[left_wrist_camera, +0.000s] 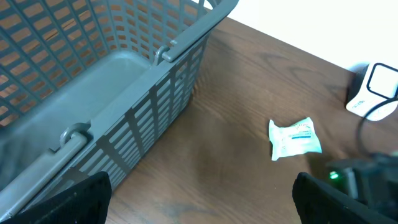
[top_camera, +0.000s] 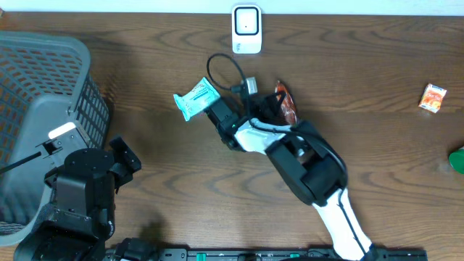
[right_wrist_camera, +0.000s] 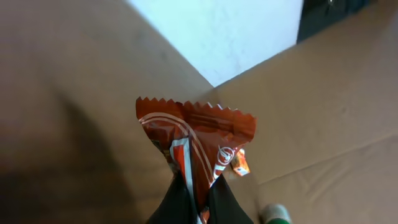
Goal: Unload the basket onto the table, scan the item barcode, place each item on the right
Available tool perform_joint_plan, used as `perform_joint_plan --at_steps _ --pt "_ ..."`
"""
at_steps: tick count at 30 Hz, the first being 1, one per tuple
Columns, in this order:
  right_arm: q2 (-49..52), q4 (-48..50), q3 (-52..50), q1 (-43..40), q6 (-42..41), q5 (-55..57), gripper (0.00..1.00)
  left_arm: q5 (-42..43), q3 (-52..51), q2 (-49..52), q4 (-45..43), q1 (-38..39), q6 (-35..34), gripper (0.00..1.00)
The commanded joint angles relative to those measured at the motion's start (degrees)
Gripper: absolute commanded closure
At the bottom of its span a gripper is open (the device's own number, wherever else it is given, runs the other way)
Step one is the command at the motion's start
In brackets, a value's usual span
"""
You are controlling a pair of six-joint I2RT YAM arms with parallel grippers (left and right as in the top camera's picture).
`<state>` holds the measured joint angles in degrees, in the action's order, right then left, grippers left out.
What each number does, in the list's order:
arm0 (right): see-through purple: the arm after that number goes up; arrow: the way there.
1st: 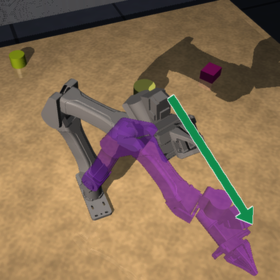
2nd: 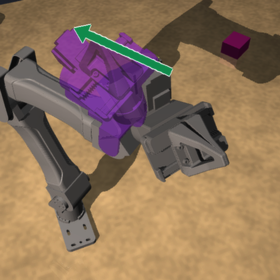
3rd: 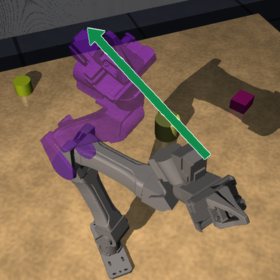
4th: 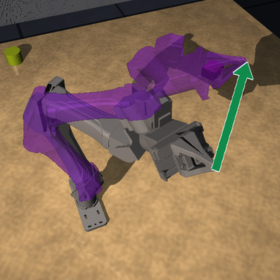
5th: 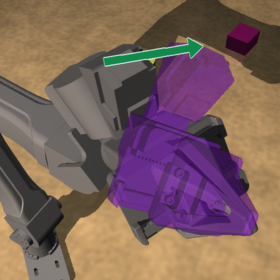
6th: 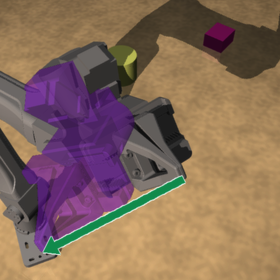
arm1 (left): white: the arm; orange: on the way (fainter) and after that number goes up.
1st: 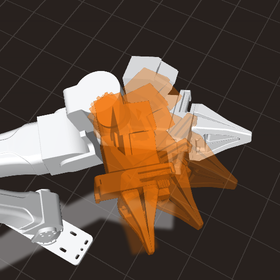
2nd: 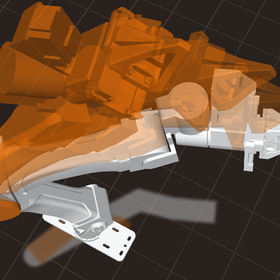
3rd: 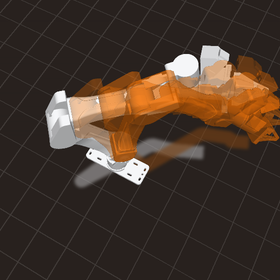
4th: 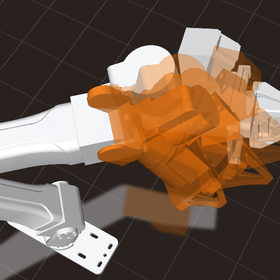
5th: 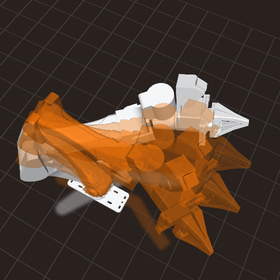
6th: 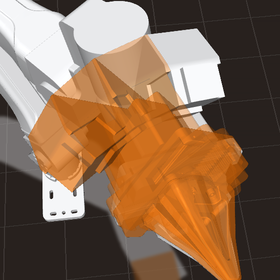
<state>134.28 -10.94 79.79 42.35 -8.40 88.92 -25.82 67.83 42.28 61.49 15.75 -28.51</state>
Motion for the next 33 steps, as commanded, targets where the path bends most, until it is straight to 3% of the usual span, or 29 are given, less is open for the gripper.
perform_joint_plan --at_steps 1,5,6,8,11,13,14,15,27,31,33 --pt "3.8 0.0 -0.1 0.6 4.4 1.7 0.98 -0.7 -0.1 -0.1 0.0 -0.3 -0.1 0.07" --pt "4.7 -0.1 -0.1 1.8 4.4 1.7 0.98 -0.7 -0.1 -0.1 0.0 -0.3 -0.1 0.07" --pt "4.6 0.2 -0.1 2.4 4.5 1.7 0.94 -0.7 -0.1 -0.1 0.0 -0.3 -0.1 0.07" --pt "4.6 1.6 0.0 3.6 6.7 1.7 0.71 -0.7 -0.1 -0.1 0.0 -0.3 -0.1 0.07" --pt "4.6 4.6 0.0 5.7 10.6 1.7 0.54 -0.7 -0.1 -0.1 0.0 -0.3 -0.1 0.07" --pt "4.6 7.1 0.0 7.2 14.6 1.7 0.18 -0.7 -0.1 -0.1 0.0 -0.3 -0.1 0.07" --pt "4.6 8.1 0.0 7.8 16.4 1.7 0.06 -0.7 -0.1 -0.1 0.0 -0.3 -0.1 0.07" --pt "4.6 9.2 0.0 8.5 17.5 1.7 0.01 -0.7 -0.1 -0.1 0.0 -0.3 -0.1 0.07" --pt "-0.3 14.4 0.0 8.8 19.8 -2.7 0.01 -0.7 -0.1 -0.1 0.0 -0.3 -0.1 0.07" --pt "-1.4 14.0 0.0 6.3 21.3 -6.1 0.16 -0.7 -0.1 -0.1 0.0 -0.3 -0.1 0.07" --pt "-1.3 11.4 0.0 5.0 20.1 -8.1 0.17 -0.7 -0.1 -0.1 0.0 -0.3 -0.1 0.07"
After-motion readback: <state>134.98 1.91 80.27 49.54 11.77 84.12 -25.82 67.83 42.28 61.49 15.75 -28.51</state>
